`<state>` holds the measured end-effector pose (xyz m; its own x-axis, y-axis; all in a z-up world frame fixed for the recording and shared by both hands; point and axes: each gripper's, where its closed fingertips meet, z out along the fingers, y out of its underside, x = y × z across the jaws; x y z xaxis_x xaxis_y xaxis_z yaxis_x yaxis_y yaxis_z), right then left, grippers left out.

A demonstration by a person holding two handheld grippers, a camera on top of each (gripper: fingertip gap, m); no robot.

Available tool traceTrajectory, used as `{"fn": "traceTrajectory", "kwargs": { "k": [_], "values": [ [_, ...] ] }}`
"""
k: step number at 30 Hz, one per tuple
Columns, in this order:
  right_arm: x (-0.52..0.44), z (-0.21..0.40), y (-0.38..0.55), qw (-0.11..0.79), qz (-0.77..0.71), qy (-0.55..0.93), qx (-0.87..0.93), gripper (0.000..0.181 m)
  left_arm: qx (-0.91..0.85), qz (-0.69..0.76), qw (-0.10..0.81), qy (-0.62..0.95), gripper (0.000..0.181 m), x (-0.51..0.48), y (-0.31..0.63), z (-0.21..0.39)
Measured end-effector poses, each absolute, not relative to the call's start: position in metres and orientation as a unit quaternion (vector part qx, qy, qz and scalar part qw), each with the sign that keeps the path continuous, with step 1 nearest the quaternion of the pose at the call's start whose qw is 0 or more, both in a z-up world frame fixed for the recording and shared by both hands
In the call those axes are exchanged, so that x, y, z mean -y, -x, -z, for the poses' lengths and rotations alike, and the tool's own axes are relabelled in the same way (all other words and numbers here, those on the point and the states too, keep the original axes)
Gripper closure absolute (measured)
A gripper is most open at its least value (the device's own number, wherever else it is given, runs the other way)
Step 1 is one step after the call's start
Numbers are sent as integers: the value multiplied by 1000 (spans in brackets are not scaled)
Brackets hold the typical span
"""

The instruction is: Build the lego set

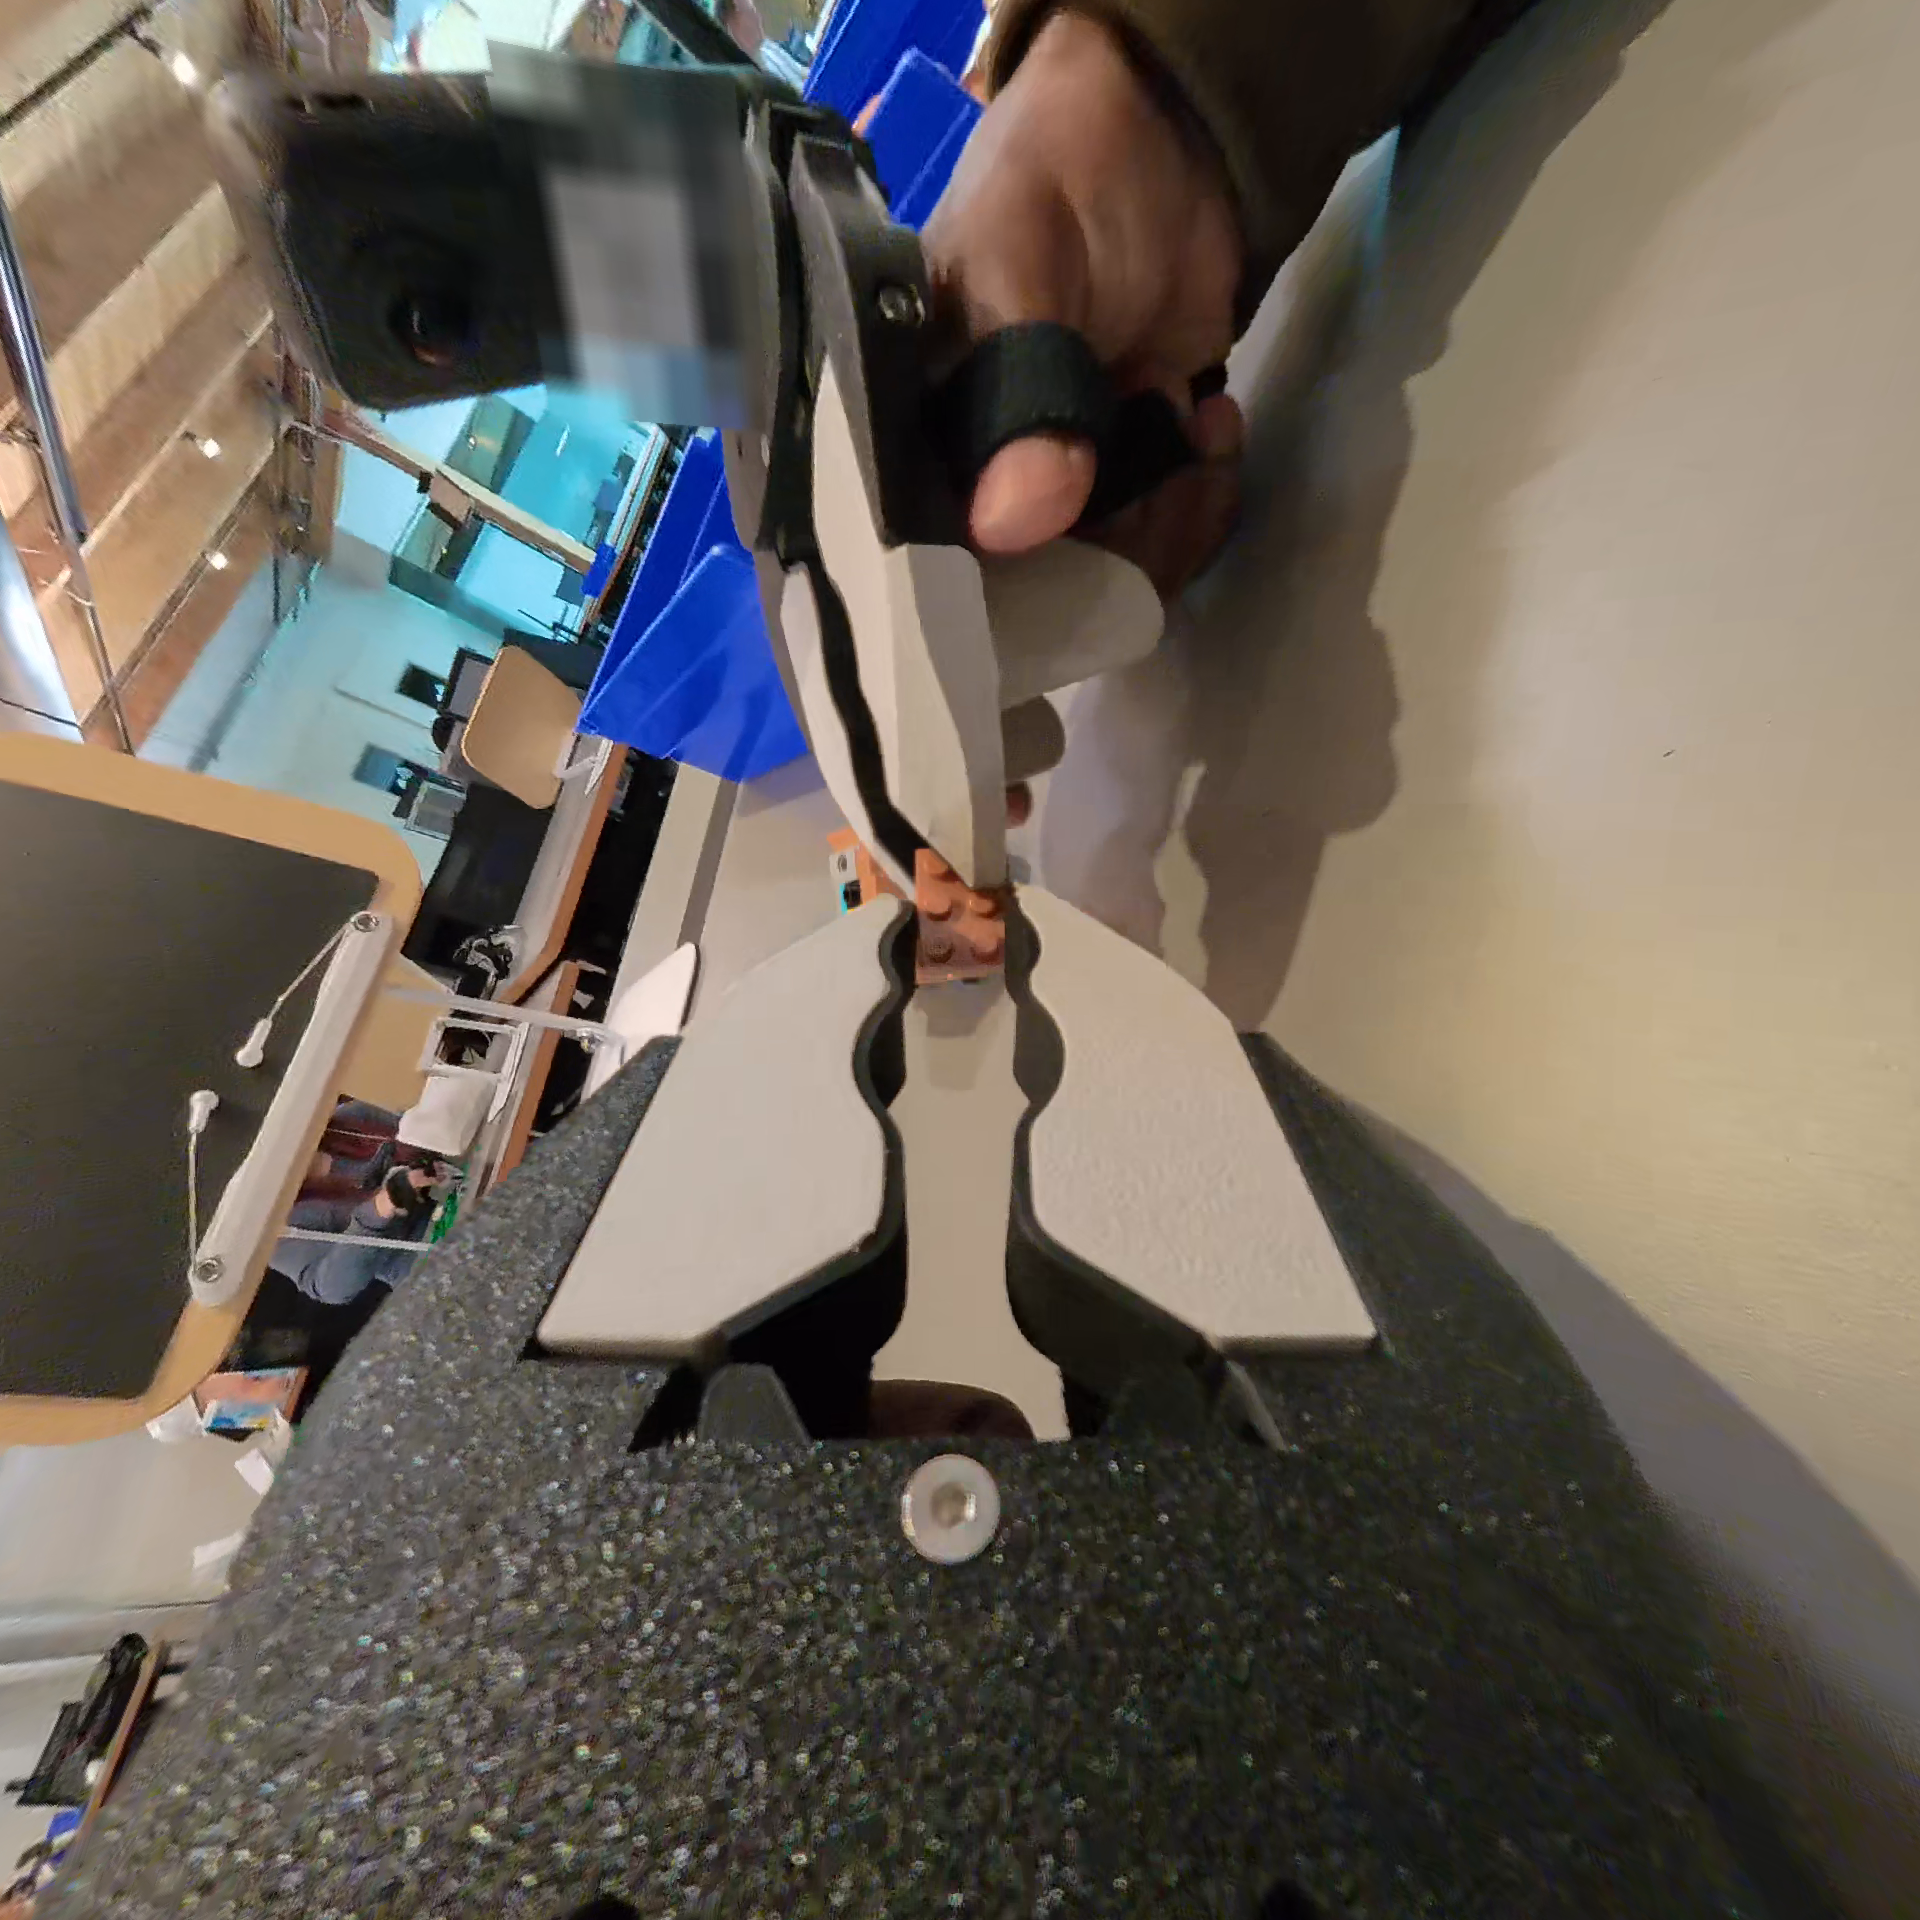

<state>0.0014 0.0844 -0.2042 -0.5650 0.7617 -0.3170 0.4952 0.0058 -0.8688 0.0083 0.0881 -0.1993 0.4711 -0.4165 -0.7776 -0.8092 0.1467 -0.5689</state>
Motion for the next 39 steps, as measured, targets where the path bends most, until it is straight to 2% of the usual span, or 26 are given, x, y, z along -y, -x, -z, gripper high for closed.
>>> {"fn": "traceTrajectory", "kwargs": {
  "k": [4,7,12,15,18,22,26,31,36,39],
  "values": [
    [-85,205,-2,123,-540,449,701,176,-474,-144,582,645,166,-89,-7,202],
    [-84,202,-3,124,-546,440,702,176,-447,-93,583,672,158,-89,-4,201],
    [-83,199,-3,136,-552,425,705,176,-369,68,592,713,154,-85,-5,190],
    [-81,196,-4,142,-559,411,706,176,-336,142,582,727,160,-82,-8,190],
    [-78,196,-5,151,-555,400,713,176,-328,173,566,736,174,-81,-11,195],
    [-85,206,-3,170,-513,412,734,174,-324,158,551,752,175,-84,-8,202],
    [-112,231,0,201,-406,453,768,159,-296,122,498,806,176,-89,6,220],
    [-118,254,-3,191,-337,475,790,159,-231,146,438,856,176,-89,14,240],
    [-116,264,-1,196,-300,482,800,154,-236,113,452,853,176,-93,19,238],
    [-113,264,2,197,-296,490,796,158,-257,77,468,842,176,-96,21,235]
  ]
}}
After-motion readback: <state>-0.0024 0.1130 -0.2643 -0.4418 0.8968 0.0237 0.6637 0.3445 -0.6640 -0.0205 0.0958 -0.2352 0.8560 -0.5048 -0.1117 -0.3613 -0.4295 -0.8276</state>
